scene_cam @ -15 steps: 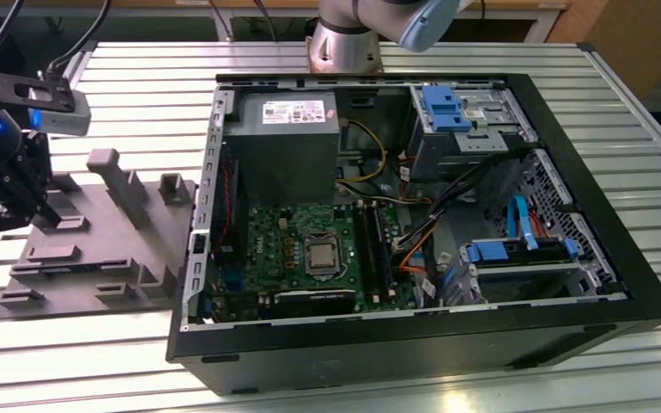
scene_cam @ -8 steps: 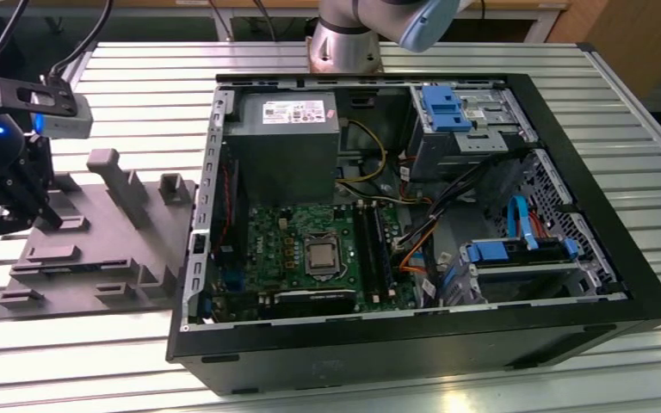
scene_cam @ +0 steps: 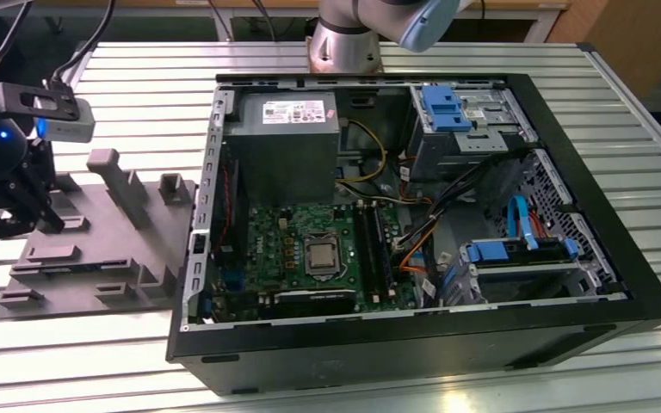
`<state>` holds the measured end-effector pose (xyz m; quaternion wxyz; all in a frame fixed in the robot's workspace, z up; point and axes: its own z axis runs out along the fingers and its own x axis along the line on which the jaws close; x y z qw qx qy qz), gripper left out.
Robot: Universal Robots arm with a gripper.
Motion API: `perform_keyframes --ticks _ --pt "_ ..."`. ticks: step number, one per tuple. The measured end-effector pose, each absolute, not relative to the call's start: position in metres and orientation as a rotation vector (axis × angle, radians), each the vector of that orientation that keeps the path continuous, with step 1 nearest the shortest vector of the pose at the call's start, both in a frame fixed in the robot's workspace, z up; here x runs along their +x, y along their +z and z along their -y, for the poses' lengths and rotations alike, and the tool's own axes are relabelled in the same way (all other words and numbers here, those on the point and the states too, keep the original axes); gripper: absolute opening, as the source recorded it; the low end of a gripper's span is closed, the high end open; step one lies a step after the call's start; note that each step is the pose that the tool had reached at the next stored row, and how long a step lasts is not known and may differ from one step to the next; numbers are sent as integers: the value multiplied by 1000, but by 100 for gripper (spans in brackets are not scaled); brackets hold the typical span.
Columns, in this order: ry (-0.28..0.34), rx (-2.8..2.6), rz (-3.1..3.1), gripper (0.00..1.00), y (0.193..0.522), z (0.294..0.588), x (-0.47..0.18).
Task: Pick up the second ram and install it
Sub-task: 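Pick up the second ram and move it above second insertion slot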
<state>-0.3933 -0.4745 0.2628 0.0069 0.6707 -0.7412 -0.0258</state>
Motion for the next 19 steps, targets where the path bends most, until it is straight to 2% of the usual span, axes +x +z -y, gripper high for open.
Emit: perform_keyframes --ticks 19 --pt "-81 2099 2318 11 254 476 -393"
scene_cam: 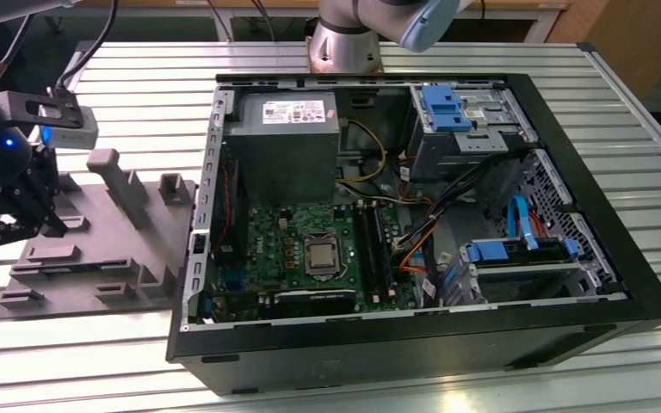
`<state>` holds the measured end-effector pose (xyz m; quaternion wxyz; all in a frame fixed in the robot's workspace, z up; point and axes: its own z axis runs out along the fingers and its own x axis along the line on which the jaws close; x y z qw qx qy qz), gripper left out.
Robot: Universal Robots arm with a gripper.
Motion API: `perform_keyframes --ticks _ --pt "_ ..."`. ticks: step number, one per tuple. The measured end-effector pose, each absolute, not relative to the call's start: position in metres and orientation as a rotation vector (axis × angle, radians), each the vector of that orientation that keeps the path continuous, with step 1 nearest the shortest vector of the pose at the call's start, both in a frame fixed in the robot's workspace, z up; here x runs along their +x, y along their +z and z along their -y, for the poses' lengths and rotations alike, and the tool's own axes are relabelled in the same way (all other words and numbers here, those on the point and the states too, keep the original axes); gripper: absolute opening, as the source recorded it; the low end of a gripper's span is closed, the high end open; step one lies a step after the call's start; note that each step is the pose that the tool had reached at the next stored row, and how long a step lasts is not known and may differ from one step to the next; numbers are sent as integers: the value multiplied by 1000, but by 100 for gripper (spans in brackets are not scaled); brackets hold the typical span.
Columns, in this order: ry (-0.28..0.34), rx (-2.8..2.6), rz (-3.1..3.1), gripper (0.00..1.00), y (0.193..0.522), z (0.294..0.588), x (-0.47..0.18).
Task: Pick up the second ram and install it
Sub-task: 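Pick up the second ram and move it above second insertion slot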
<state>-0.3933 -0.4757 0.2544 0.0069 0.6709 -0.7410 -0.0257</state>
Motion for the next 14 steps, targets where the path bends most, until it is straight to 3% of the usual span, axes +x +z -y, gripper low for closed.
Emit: perform_keyframes --ticks 14 --pt "-81 2099 2317 11 249 476 -393"
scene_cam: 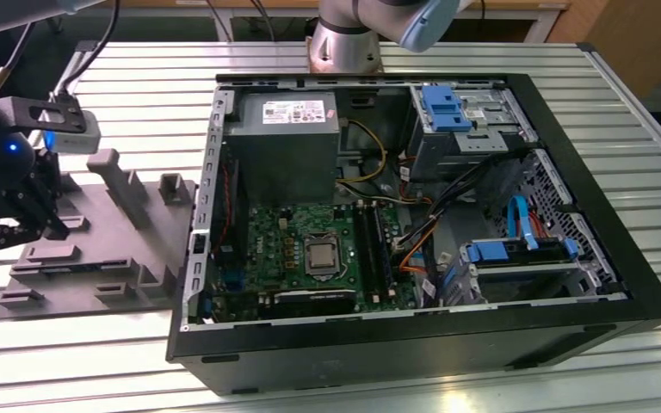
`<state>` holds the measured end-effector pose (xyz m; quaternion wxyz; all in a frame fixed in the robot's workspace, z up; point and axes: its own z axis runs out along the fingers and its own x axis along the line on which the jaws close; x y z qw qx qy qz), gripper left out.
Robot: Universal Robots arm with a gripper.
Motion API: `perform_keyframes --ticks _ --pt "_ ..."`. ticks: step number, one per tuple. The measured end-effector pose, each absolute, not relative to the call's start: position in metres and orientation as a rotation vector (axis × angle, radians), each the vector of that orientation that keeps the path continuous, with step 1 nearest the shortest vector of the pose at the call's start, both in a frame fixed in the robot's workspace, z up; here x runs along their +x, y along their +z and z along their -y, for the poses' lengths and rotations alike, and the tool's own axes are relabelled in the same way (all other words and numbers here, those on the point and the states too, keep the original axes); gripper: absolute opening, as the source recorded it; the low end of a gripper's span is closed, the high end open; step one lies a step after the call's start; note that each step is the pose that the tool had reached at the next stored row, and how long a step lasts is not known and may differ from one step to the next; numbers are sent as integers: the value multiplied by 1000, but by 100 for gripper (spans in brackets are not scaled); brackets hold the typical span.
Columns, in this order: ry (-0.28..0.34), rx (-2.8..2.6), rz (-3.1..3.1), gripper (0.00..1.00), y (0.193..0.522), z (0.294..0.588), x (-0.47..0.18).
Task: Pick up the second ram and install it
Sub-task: 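Pick up the second ram and move it above second insertion slot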
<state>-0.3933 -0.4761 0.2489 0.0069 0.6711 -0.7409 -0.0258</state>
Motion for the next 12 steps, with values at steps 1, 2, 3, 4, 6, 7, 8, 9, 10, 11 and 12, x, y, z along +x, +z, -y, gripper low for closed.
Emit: perform_keyframes --ticks 1,2,3,4,6,7,8,9,10,11,12 --pt "-81 2099 2317 11 249 476 -393" --pt "-80 2099 2317 11 248 476 -393" --pt "-81 2099 2317 11 248 476 -393" --pt "-81 2099 2317 11 247 476 -393" --pt "-81 2099 2317 11 246 476 -393" --pt "-81 2099 2317 11 246 476 -393" --pt "-81 2099 2317 11 246 476 -393" --pt "-81 2099 2317 11 245 477 -393" --pt "-81 2099 2317 11 245 477 -393" --pt "-81 2100 2317 11 244 477 -393" --pt "-80 2100 2317 11 244 477 -393"
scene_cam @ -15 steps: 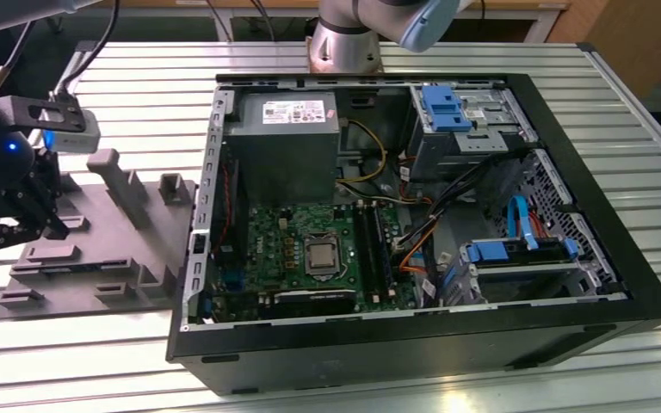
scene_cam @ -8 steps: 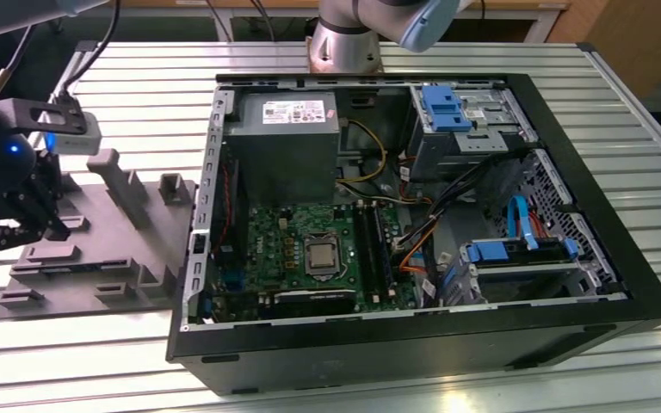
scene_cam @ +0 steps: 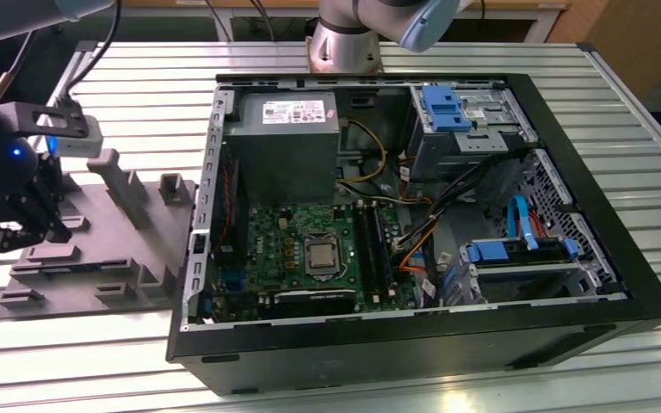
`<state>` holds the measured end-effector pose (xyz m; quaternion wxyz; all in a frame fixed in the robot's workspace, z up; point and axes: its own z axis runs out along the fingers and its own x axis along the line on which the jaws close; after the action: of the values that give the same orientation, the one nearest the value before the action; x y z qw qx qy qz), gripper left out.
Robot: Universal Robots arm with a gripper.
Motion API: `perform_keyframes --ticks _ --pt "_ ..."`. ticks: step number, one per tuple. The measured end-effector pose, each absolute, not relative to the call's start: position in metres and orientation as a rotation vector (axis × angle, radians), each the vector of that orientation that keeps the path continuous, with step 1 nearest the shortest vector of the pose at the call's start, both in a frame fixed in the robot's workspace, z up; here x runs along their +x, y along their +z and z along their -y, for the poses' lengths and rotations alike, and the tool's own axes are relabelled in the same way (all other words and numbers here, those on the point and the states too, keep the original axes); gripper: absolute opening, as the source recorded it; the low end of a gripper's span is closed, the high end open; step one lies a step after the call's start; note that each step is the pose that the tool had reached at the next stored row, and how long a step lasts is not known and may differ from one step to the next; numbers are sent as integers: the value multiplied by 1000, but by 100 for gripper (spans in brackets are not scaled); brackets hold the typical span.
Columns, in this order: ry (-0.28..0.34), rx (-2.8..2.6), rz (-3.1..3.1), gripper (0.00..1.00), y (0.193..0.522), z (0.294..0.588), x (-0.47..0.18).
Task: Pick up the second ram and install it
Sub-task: 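Pick up the second ram and move it above second insertion slot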
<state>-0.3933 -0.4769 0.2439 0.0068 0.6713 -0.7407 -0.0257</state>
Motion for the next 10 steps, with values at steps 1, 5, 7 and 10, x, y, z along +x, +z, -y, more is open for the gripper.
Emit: perform_keyframes --ticks 1,5,7,10 --pt "-81 2100 2317 11 243 477 -393" --pt "-81 2100 2317 11 242 477 -393" --pt "-81 2100 2316 11 239 478 -393" --pt "-81 2101 2316 11 237 479 -393"
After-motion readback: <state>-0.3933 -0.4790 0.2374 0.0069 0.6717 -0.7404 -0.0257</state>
